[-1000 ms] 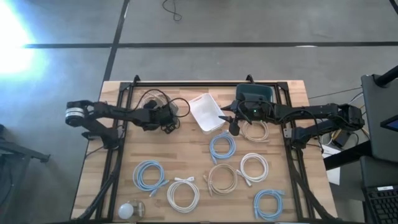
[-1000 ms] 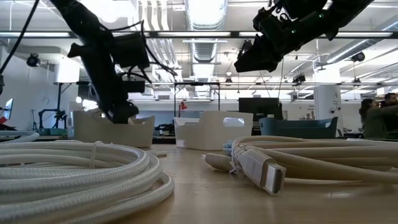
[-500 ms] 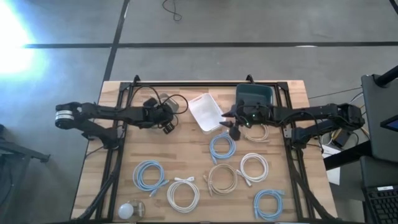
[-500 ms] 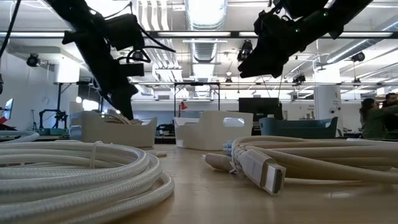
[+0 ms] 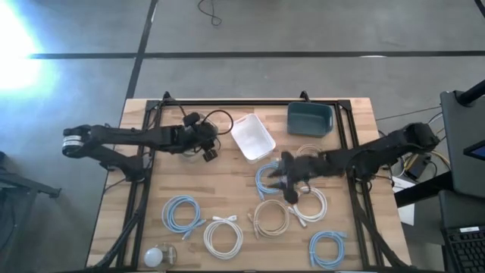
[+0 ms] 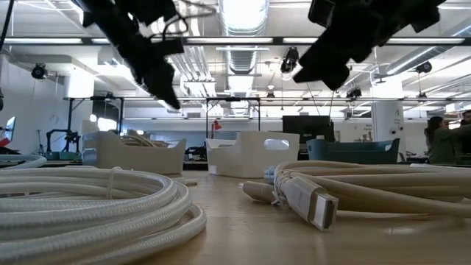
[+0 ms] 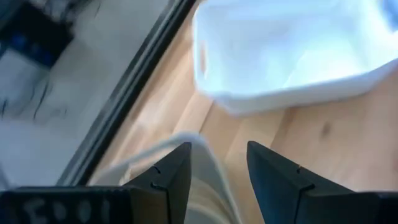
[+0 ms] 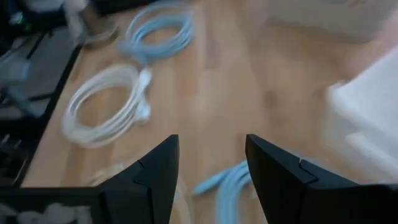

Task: Sort HDMI cables
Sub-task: Put the bottom light brown hdmi cable into the gray bin

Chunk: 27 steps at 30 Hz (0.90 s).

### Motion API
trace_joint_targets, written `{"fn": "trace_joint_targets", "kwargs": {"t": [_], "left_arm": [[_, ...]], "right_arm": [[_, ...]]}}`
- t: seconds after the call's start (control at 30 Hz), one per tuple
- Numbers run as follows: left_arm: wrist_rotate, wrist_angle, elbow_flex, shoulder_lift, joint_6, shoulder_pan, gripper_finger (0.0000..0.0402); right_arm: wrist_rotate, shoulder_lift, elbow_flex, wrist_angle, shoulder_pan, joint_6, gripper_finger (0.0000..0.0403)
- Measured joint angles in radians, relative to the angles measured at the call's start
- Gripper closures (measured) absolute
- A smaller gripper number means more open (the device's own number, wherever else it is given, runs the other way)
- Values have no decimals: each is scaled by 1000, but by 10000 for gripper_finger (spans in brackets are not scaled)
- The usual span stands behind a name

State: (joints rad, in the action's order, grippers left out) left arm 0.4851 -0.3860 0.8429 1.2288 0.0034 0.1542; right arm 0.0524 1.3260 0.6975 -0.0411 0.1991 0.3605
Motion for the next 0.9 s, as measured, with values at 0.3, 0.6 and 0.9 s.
{"fn": "trace_joint_targets", "kwargs": {"t": [0.3,0.6,0.9], "left_arm": [[-69,88,3,-29,91,-11,241],[-69,87,0,-24,119,-11,241],[-69,74,-34,-24,128,-11,241]], "right_arm": [[-28,191,48,80,158,296,220],[29,309,201,498,222,537,220],[20,456,266,483,217,495,220]]}}
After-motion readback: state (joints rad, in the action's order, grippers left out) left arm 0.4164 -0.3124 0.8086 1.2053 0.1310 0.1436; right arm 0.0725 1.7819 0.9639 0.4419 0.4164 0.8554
